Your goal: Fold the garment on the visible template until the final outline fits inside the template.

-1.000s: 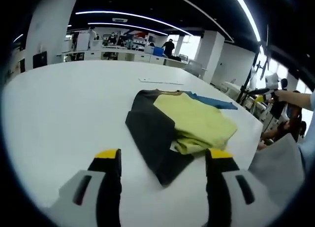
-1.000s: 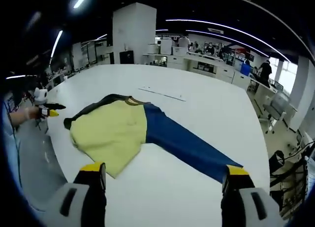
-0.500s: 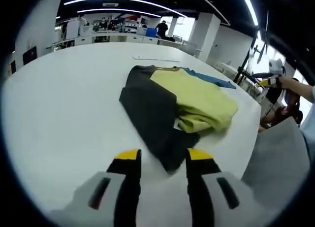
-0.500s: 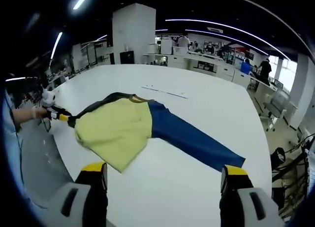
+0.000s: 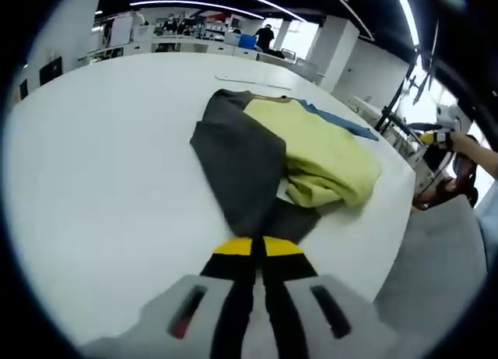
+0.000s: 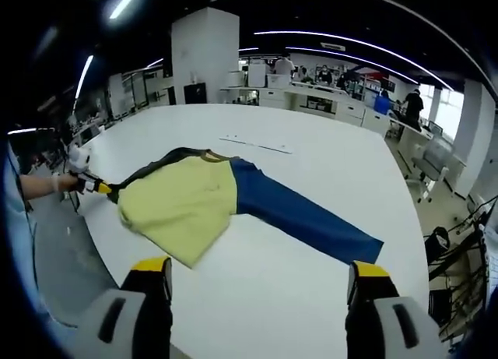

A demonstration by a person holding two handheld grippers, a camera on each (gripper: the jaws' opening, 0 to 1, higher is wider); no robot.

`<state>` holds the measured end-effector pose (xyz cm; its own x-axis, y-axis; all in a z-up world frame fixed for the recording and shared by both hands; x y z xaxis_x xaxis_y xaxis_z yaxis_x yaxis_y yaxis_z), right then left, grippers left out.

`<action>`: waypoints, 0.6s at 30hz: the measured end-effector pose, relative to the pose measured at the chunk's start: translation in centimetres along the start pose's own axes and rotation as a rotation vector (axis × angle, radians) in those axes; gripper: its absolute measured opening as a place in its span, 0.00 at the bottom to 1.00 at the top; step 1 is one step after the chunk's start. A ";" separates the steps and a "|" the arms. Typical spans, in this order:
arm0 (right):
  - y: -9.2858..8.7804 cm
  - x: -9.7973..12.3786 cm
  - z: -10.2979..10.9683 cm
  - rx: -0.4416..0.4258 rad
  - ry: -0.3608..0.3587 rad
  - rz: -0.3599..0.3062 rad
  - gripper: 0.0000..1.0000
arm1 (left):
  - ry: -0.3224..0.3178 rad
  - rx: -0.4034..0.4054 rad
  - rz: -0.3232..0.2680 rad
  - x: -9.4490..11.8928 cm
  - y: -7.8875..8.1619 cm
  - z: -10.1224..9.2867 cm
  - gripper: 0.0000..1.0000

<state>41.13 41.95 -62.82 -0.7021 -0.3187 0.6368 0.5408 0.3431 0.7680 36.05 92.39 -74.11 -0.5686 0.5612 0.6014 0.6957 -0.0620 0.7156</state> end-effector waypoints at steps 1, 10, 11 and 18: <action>0.0 0.0 0.0 -0.001 -0.001 0.000 0.94 | 0.011 -0.008 -0.016 0.3 0.7 0.0 0.00; -0.1 0.1 -0.1 -0.011 -0.003 -0.008 0.93 | -0.011 -0.112 -0.101 1.2 7.6 -2.0 0.00; -0.2 0.1 -0.1 -0.012 -0.003 -0.009 0.93 | -0.016 -0.132 -0.097 1.0 8.1 -2.3 0.00; -0.5 0.4 -0.2 -0.018 -0.006 -0.006 0.92 | -0.072 -0.219 -0.026 -3.3 9.6 -3.9 0.00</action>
<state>40.64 41.41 -62.92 -0.7077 -0.3154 0.6322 0.5450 0.3258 0.7726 42.89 86.69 -67.82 -0.5470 0.6216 0.5607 0.5650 -0.2201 0.7952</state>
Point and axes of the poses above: the point that each gripper's makers call its tool centre point, and the gripper's own axes: x roughly backward along the fingers, z roughly to its left, y roughly out of its top, the point moved 2 cm from there along x, roughly backward along the fingers, and after that the axes turned 6 degrees about -y, right-handed, at the moved point
